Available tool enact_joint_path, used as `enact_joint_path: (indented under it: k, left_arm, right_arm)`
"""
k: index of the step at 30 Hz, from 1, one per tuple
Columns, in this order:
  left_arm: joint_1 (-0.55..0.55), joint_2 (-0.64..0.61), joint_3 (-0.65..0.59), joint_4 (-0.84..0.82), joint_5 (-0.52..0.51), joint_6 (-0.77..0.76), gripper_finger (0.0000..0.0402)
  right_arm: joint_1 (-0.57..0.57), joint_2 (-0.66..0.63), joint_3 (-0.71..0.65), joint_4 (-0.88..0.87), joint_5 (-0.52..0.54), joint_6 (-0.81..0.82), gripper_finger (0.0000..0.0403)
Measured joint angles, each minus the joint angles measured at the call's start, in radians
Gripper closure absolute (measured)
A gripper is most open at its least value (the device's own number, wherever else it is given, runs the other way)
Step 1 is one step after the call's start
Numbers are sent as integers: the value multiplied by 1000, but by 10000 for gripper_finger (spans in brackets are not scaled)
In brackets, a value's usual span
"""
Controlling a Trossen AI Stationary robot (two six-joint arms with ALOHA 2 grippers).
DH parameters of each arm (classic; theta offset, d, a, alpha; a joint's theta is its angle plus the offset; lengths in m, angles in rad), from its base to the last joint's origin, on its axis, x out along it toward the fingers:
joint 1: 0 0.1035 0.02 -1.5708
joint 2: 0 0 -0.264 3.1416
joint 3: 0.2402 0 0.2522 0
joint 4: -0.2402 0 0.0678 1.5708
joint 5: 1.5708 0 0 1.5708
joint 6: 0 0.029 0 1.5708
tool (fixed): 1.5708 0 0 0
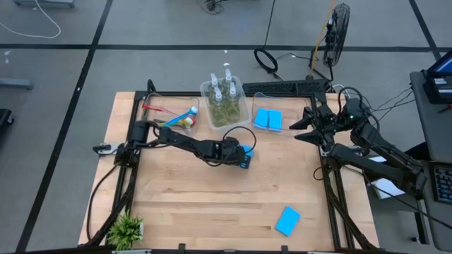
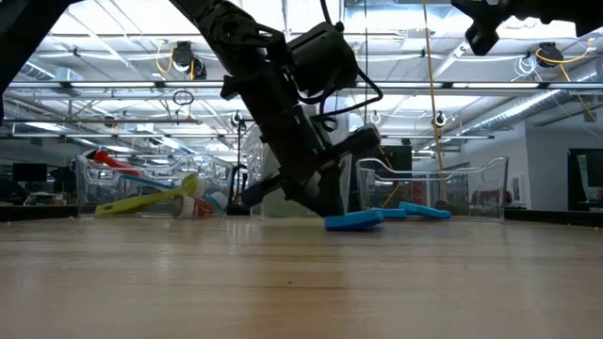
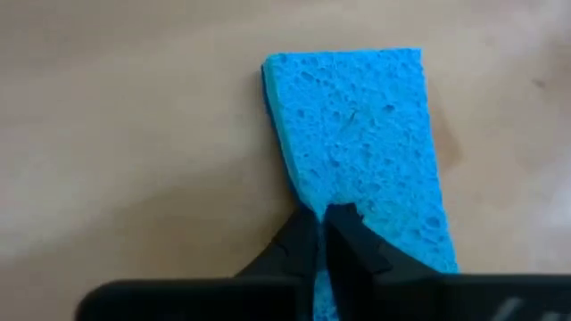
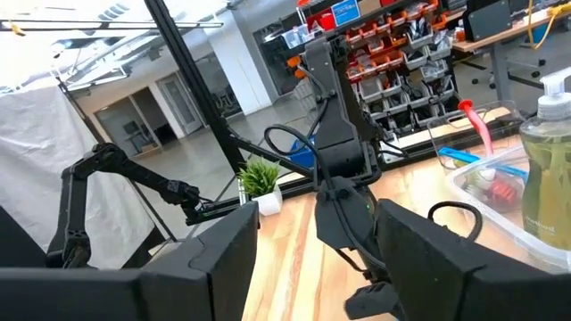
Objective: Pick & Place Kitchen Sink Supplies
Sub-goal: Put the blue sponge into the right transparent bin
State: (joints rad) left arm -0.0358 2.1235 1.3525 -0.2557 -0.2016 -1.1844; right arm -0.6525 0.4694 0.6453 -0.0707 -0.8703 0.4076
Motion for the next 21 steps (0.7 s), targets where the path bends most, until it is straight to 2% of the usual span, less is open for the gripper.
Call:
enact_joint_path:
  k: [12,14,16,21]
  left_arm:
    - [-34,-27,-5,177,70,47,397]
    - [-45,-57,-5,198,69,91,397]
    - [-53,-80,-1,286,64,147,397]
    - [-68,-140,-2,428,70,335,398]
  right_arm:
    - [0,0,0,-22,0,0,191]
    - [0,0,0,-26,0,0,191]
    - [-1,0,0,-32,-9,11,190]
    - [0,3,0,-38,-106,78,190]
